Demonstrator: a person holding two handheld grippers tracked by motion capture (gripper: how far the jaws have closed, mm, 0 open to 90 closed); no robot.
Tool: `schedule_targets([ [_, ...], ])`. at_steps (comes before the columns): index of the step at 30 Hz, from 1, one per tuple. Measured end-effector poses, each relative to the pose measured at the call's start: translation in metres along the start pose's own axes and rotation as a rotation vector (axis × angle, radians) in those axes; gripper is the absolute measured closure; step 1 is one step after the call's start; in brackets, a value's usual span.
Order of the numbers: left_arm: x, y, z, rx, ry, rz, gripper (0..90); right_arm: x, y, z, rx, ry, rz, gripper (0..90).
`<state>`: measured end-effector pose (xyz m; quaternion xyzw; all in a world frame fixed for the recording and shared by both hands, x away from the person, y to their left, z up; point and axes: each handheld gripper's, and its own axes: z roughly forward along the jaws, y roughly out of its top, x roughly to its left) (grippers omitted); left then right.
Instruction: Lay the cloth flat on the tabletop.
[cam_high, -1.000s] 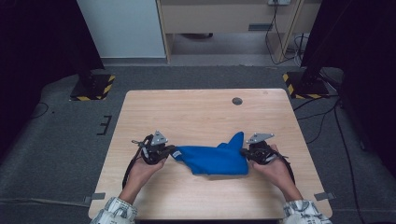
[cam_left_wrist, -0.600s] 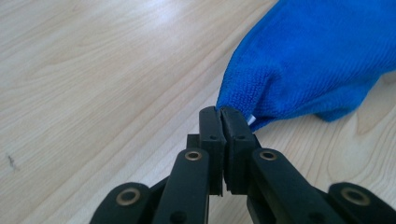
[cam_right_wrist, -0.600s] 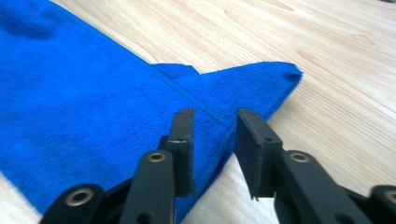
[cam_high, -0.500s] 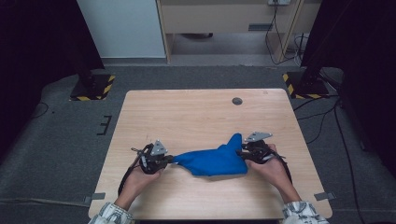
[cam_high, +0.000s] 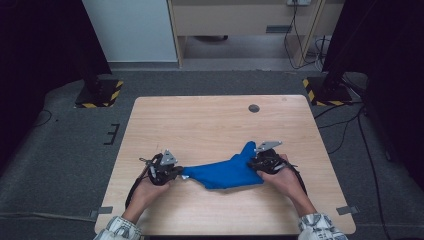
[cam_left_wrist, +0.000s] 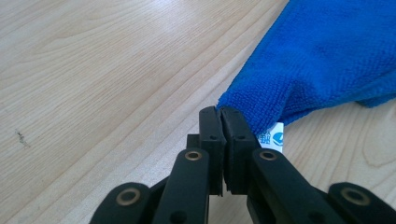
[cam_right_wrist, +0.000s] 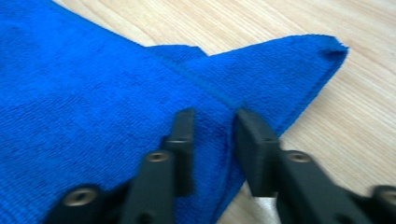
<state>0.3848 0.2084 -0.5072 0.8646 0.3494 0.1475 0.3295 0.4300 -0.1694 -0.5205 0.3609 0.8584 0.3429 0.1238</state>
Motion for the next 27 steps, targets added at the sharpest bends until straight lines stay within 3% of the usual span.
schedule_targets([
  [6,0.001,-0.001,0.001,-0.010,0.005,-0.017,87.8,-0.001,0.000,0.000,0.014,-0.011,0.002,87.9],
  [10,0.001,0.000,0.001,-0.021,0.008,-0.018,87.8,-0.001,-0.001,-0.002,0.015,-0.018,-0.002,89.7],
  [19,-0.001,0.010,-0.013,-0.096,0.013,-0.034,87.8,-0.001,0.005,-0.032,-0.084,-0.033,0.018,90.0],
  [27,0.004,0.031,-0.027,-0.171,0.020,-0.050,87.7,-0.002,0.021,-0.062,-0.180,-0.063,0.013,90.0],
])
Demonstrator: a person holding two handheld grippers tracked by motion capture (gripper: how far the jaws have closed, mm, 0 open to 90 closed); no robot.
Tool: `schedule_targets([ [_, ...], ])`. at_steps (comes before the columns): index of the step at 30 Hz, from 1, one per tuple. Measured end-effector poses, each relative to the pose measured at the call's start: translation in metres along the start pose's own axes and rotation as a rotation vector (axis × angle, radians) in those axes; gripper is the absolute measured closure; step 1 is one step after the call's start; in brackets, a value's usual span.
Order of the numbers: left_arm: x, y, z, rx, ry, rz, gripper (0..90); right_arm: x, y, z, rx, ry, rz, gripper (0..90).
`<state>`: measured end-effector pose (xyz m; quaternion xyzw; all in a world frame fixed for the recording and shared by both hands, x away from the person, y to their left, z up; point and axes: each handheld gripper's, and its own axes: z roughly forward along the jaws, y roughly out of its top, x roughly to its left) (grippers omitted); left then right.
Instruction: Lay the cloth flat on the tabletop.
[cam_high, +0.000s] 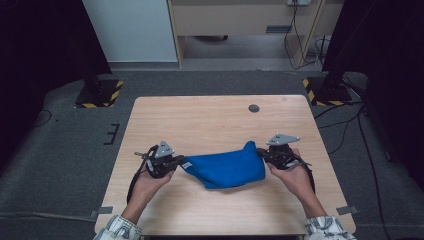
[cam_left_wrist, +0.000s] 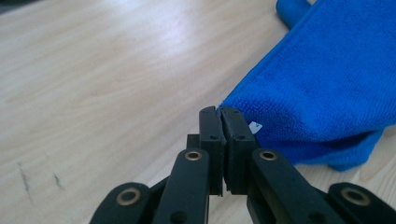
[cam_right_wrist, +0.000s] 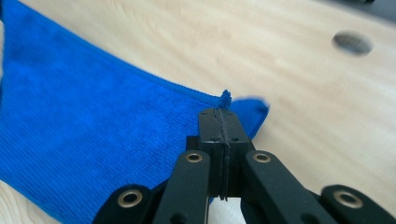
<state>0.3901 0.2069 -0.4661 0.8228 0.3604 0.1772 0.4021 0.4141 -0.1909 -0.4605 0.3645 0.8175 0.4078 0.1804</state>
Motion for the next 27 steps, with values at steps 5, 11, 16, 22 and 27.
schedule_targets([
  [5,0.007,0.010,0.000,-0.037,0.002,-0.040,87.7,-0.001,0.016,-0.012,-0.067,-0.032,-0.013,90.0],
  [11,0.011,0.025,0.000,-0.064,-0.009,-0.061,87.7,-0.007,0.030,-0.016,-0.119,-0.067,-0.015,90.0],
  [16,0.016,0.039,-0.001,-0.078,0.001,-0.075,87.7,-0.014,0.037,-0.016,-0.131,-0.083,-0.012,90.0],
  [22,0.017,0.053,-0.001,-0.108,0.003,-0.094,87.8,-0.017,0.043,-0.017,-0.143,-0.096,-0.009,90.0],
  [27,0.015,0.060,-0.002,-0.110,0.006,-0.078,87.8,-0.016,0.046,-0.021,-0.153,-0.095,-0.015,90.0],
])
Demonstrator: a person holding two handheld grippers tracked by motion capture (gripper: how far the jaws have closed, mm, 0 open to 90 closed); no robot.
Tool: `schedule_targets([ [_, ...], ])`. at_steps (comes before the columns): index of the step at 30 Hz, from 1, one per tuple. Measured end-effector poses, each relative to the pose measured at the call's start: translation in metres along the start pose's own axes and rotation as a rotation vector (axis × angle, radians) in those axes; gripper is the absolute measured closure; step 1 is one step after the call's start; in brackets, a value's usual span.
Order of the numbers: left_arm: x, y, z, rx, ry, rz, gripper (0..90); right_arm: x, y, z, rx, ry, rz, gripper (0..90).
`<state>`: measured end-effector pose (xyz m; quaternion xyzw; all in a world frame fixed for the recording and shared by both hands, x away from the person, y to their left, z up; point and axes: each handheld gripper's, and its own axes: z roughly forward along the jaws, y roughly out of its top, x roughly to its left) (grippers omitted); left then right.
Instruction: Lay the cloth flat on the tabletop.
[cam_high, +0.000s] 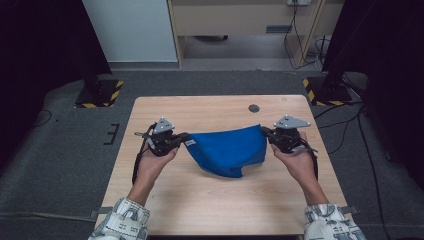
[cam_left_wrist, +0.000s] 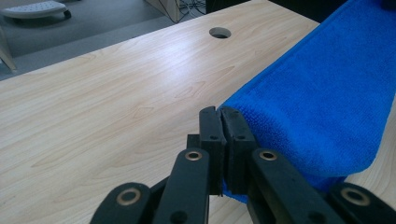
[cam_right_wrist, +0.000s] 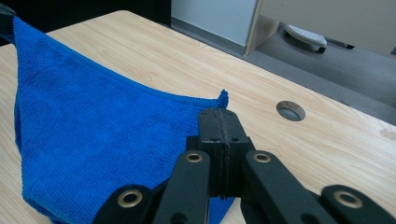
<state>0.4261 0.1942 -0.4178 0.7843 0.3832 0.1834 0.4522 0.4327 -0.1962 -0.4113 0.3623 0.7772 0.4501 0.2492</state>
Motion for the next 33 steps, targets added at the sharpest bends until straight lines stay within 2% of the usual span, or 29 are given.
schedule_targets([
  [8,-0.002,0.008,-0.012,-0.026,0.009,0.013,87.8,0.004,0.007,-0.014,-0.032,0.000,-0.004,90.0],
  [15,-0.007,0.017,-0.028,-0.047,0.003,0.022,87.8,0.009,0.017,-0.032,-0.058,-0.005,-0.014,90.0],
  [25,-0.015,0.025,-0.037,-0.069,-0.008,0.037,87.8,0.015,0.025,-0.046,-0.091,-0.004,-0.030,90.0],
  [33,-0.021,0.031,-0.053,-0.100,-0.015,0.050,87.8,0.024,0.032,-0.063,-0.131,-0.003,-0.045,90.0],
])
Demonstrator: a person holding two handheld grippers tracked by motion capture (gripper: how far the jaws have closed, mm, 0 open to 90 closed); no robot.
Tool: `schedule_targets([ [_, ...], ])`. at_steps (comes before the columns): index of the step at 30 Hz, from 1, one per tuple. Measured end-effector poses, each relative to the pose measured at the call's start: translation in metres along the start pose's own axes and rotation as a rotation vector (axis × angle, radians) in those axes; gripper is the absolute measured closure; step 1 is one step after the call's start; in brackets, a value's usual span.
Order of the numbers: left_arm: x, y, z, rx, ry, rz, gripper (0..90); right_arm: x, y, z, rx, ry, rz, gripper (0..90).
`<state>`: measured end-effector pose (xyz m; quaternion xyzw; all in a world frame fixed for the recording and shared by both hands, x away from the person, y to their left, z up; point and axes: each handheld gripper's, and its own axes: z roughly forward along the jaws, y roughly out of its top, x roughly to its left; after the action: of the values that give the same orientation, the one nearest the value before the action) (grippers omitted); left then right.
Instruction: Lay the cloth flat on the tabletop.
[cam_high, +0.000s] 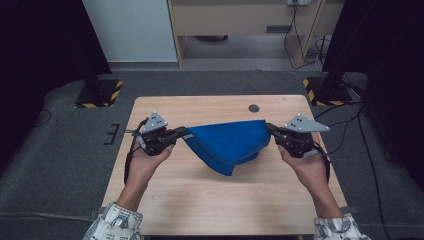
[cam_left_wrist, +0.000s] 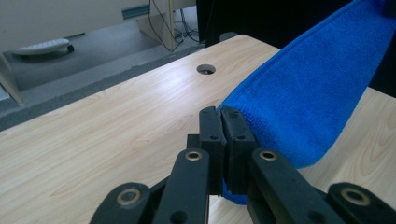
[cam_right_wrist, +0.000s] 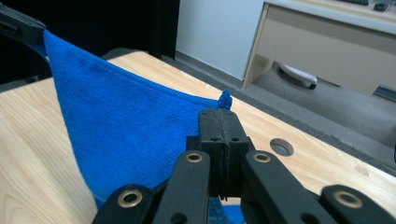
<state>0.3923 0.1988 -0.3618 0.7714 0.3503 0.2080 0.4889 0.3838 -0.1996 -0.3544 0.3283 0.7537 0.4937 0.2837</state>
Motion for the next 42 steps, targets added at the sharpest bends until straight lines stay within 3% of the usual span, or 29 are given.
schedule_targets([
  [5,0.000,0.004,-0.006,-0.017,0.000,0.001,87.8,0.000,0.005,-0.012,-0.024,-0.009,-0.004,90.0],
  [14,-0.002,0.007,-0.008,-0.022,-0.005,0.005,87.8,-0.003,0.004,-0.013,-0.035,-0.006,0.009,90.0],
  [22,-0.013,0.025,-0.042,-0.061,0.000,0.042,87.7,0.010,0.022,-0.044,-0.096,-0.010,-0.010,90.0],
  [27,-0.019,0.038,-0.054,-0.045,-0.010,0.067,87.6,0.018,0.033,-0.061,-0.100,-0.003,-0.031,90.0],
  [30,-0.012,0.039,-0.042,0.004,-0.006,0.060,87.5,0.017,0.030,-0.056,-0.068,-0.006,-0.031,90.0],
  [34,0.002,0.034,-0.014,0.065,-0.002,0.038,87.2,0.007,0.020,-0.036,-0.024,-0.025,0.003,90.0],
  [42,0.023,0.030,0.045,0.106,0.033,-0.008,87.0,-0.024,-0.009,0.010,0.005,-0.073,0.084,90.0],
])
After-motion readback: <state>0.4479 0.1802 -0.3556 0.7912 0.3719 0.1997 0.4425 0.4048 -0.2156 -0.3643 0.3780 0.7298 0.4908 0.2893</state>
